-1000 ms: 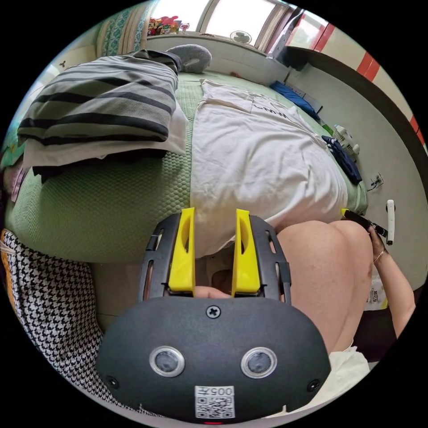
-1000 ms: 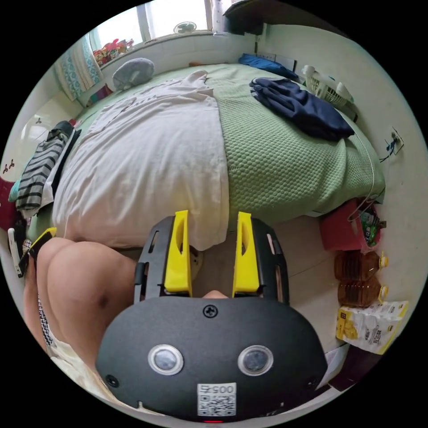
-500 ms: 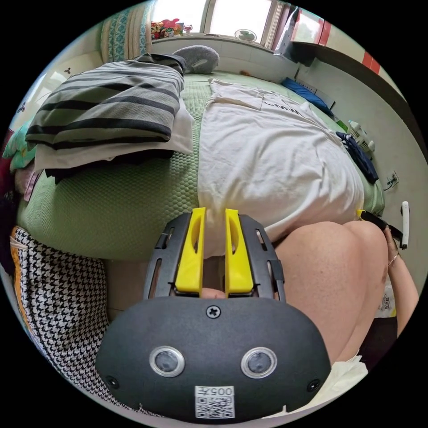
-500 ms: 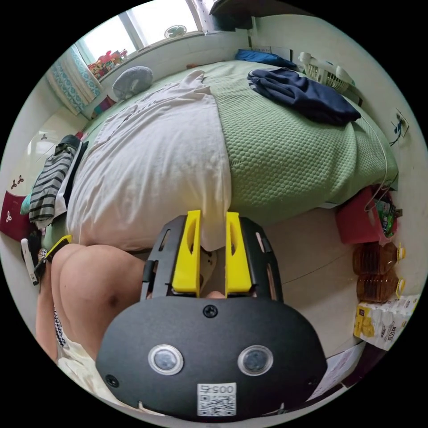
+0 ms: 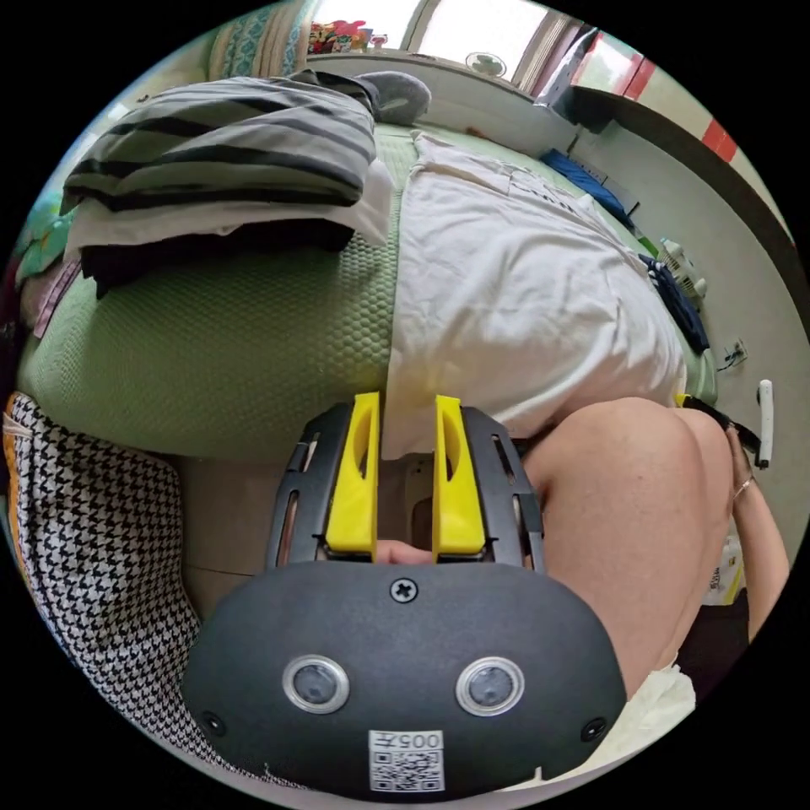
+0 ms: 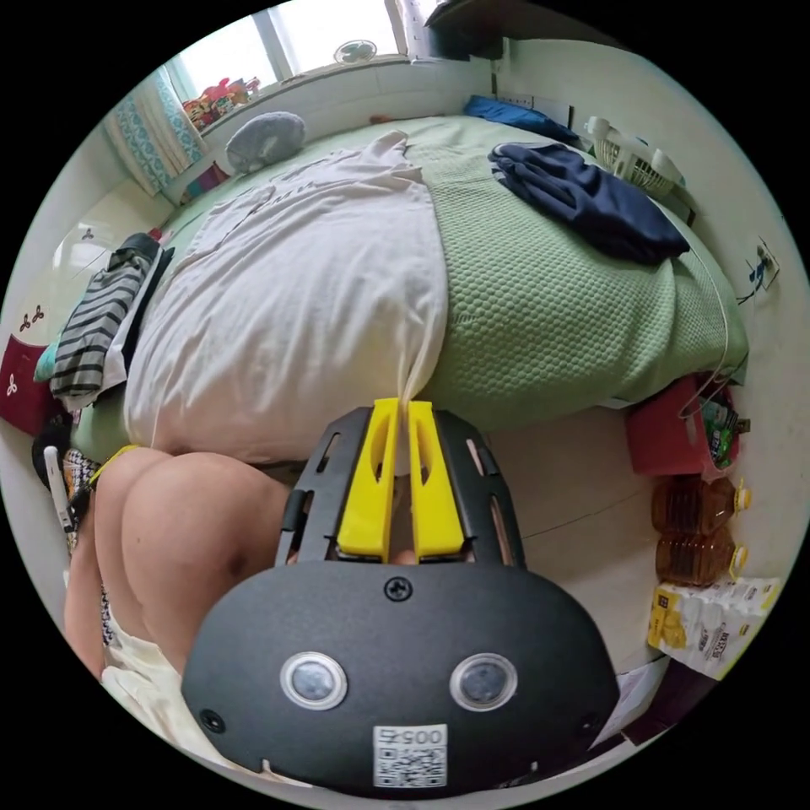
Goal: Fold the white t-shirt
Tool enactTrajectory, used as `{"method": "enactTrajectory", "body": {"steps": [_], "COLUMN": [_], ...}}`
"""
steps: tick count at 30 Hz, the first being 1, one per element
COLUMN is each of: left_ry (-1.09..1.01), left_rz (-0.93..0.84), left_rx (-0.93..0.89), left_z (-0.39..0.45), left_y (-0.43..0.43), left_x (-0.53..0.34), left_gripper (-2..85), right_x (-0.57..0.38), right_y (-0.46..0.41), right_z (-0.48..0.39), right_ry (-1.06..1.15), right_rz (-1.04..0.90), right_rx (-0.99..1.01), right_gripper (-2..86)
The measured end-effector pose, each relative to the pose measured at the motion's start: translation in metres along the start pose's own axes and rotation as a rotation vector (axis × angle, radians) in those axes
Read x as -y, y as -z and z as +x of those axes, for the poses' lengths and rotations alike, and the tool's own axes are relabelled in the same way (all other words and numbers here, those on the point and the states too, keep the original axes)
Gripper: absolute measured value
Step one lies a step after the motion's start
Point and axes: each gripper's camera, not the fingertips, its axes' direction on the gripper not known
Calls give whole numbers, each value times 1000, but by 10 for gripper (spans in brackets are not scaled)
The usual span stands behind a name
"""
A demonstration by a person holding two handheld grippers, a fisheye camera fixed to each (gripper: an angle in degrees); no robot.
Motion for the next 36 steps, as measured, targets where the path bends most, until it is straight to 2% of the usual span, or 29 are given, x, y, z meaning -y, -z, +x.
{"method": "enactTrajectory", "body": {"steps": [3, 5, 10, 14, 19, 22, 27, 36], "left_ry": [-10, -47, -108, -145, -227, -259, -325, -429], "left_rz": [-5, -89, -145, -15, 93, 101, 56, -167], "left_rx": [57, 125, 146, -28, -71, -100, -76, -54], "left_z": [10, 19, 31, 32, 41, 41, 39, 50], "left_y": [4, 5, 30, 95, 177, 214, 253, 277], "left_x": [1, 5, 18, 32, 44, 43, 22, -29], "left_gripper": [80, 43, 12, 6, 3, 3, 2, 2], "right_x": [0, 1, 7, 20, 30, 27, 6, -58], "right_y": [13, 23, 57, 109, 167, 192, 219, 222], "right_z": [-9, -17, -35, -47, -68, -83, -95, -94], "right_ry": [20, 30, 73, 120, 188, 223, 246, 128], "right_rz": [18, 23, 64, 105, 119, 102, 60, -162], "right_rx": [14, 15, -20, 18, -6, -68, -44, 45], "right_gripper": [-14, -15, -14, -15, -16, -16, -16, -16]}}
